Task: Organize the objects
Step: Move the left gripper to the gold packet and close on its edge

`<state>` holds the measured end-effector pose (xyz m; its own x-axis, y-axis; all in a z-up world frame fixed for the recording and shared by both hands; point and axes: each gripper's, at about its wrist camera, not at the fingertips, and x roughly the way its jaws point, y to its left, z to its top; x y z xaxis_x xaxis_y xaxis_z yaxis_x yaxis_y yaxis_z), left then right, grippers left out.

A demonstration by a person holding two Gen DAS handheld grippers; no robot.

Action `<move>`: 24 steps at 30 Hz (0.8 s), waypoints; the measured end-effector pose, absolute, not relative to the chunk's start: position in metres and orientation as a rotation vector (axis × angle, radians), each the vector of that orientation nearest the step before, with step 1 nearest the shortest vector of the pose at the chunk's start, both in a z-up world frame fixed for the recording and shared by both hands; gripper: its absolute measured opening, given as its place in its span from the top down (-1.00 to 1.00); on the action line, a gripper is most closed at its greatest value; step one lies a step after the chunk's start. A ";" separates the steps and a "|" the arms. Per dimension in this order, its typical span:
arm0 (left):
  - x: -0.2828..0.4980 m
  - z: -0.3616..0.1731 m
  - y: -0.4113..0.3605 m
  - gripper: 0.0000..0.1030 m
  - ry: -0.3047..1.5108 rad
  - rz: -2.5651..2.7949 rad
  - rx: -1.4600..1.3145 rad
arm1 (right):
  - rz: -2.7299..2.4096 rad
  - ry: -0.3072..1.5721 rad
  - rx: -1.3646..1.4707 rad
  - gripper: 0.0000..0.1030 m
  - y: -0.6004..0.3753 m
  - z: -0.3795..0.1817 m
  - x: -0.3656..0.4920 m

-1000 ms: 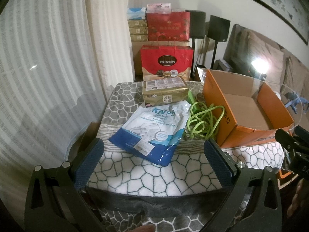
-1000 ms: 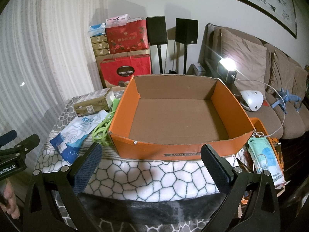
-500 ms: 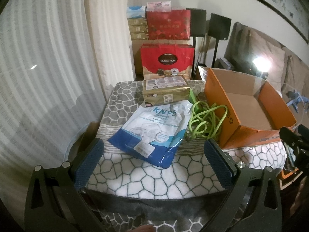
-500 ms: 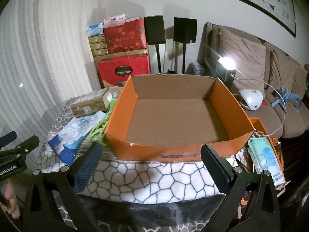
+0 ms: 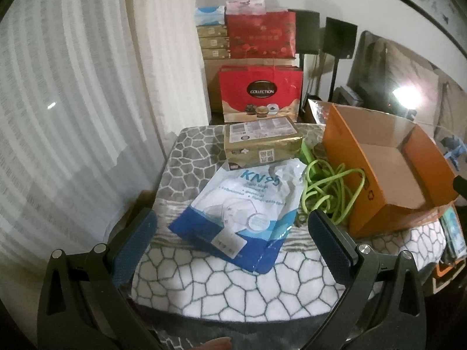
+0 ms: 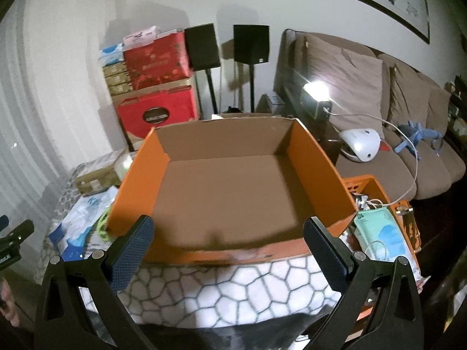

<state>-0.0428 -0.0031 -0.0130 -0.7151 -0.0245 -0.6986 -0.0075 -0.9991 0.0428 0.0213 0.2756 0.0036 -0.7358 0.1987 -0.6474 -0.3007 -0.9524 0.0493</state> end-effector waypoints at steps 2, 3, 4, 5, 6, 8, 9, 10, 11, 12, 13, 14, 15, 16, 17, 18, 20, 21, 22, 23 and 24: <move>-0.049 -0.013 -0.004 -1.00 -0.067 -2.913 1.184 | 2.681 0.222 -0.977 -0.99 0.284 0.005 0.020; -0.054 -0.014 -0.006 -1.00 -0.068 -2.921 1.186 | 2.672 0.221 -0.976 -1.00 0.290 0.005 0.018; -0.058 -0.014 -0.007 -1.00 -0.069 -2.926 1.188 | 2.668 0.221 -0.975 -0.99 0.294 0.006 0.018; -0.063 -0.016 -0.009 -1.00 -0.067 -2.931 1.192 | 2.656 0.221 -0.977 -1.00 0.302 0.006 0.016; -0.068 -0.015 -0.010 -1.00 -0.063 -2.936 1.196 | 2.647 0.223 -0.980 -0.99 0.307 0.006 0.015; -0.076 -0.016 -0.015 -1.00 -0.047 -2.947 1.210 | 2.634 0.237 -0.982 -0.99 0.321 0.006 0.012; -0.083 -0.018 -0.019 -1.00 -0.034 -2.951 1.225 | 2.624 0.246 -0.989 -0.99 0.329 0.006 0.011; -0.086 -0.019 -0.021 -1.00 -0.025 -2.954 1.236 | 2.618 0.252 -0.994 -0.99 0.335 0.005 0.009; -0.090 -0.019 -0.023 -1.00 -0.015 -2.957 1.248 | 2.609 0.265 -1.005 -0.99 0.346 0.005 0.006; -0.095 -0.021 -0.025 -1.00 -0.005 -2.959 1.259 | 2.605 0.276 -1.011 -0.99 0.352 0.004 0.004; -0.099 -0.021 -0.026 -1.00 -0.002 -2.959 1.266 | 2.602 0.286 -1.019 -0.99 0.358 0.003 0.003; -0.103 -0.023 -0.028 -1.00 0.000 -2.961 1.274 | 2.597 0.300 -1.027 -0.99 0.366 0.002 0.001; -0.105 -0.024 -0.029 -1.00 0.000 -2.965 1.280 | 2.592 0.318 -1.032 -0.99 0.374 0.001 -0.001; -0.108 -0.025 -0.030 -1.00 -0.006 -2.974 1.291 | 2.587 0.331 -1.035 -0.99 0.381 0.000 -0.001; -0.111 -0.027 -0.030 -1.00 -0.011 -2.977 1.302 | 2.582 0.346 -1.040 -0.99 0.388 -0.001 -0.002; -0.116 -0.029 -0.030 -1.00 -0.021 -2.978 1.314 | 2.584 0.365 -1.043 -0.99 0.396 -0.002 -0.004; -0.124 -0.032 -0.031 -1.00 -0.039 -2.991 1.334 | 2.587 0.393 -1.048 -0.99 0.407 -0.003 -0.005; -0.128 -0.032 -0.031 -1.00 -0.042 -2.998 1.340 | 2.588 0.403 -1.055 -0.99 0.414 -0.004 -0.006; -0.133 -0.033 -0.031 -1.00 -0.040 -3.008 1.350 | 2.585 0.404 -1.063 -0.99 0.419 -0.005 -0.008; -0.139 -0.035 -0.032 -1.00 -0.038 -3.020 1.371 | 2.581 0.404 -1.070 -0.99 0.421 -0.005 -0.010; -0.146 -0.036 -0.033 -1.00 -0.038 -3.017 1.386 | 2.578 0.405 -1.078 -0.99 0.427 -0.007 -0.012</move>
